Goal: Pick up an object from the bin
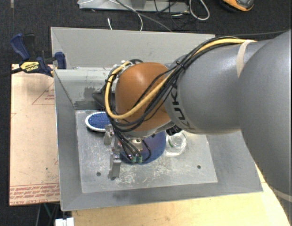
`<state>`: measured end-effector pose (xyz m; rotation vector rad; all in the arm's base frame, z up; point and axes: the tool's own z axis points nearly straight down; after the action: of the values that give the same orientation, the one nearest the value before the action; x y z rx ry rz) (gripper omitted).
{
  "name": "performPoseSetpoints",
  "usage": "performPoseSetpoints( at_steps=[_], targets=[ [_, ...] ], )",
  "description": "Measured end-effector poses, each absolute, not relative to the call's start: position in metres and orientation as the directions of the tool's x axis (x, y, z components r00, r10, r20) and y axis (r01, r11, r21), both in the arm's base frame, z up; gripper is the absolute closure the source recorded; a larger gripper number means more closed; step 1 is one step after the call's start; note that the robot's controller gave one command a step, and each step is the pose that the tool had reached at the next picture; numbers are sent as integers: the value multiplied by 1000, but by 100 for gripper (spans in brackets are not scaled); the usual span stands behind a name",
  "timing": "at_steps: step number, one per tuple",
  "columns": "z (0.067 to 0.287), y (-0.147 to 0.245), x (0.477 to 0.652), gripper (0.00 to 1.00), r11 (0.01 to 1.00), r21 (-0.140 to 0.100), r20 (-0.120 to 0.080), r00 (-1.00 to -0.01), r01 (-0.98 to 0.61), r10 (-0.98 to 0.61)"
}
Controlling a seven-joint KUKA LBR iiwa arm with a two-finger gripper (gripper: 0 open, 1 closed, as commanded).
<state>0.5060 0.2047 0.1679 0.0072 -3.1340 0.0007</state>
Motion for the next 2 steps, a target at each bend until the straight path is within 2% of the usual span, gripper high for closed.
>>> performPoseSetpoints(
  at_steps=[1, 2],
  targets=[
    [172, 203, 508, 0, 1000, 1, 0, -1000, 0, 0],
    [80, 130, 590, 0, 968, 4, -2, -968, -249, -249]
  ],
)
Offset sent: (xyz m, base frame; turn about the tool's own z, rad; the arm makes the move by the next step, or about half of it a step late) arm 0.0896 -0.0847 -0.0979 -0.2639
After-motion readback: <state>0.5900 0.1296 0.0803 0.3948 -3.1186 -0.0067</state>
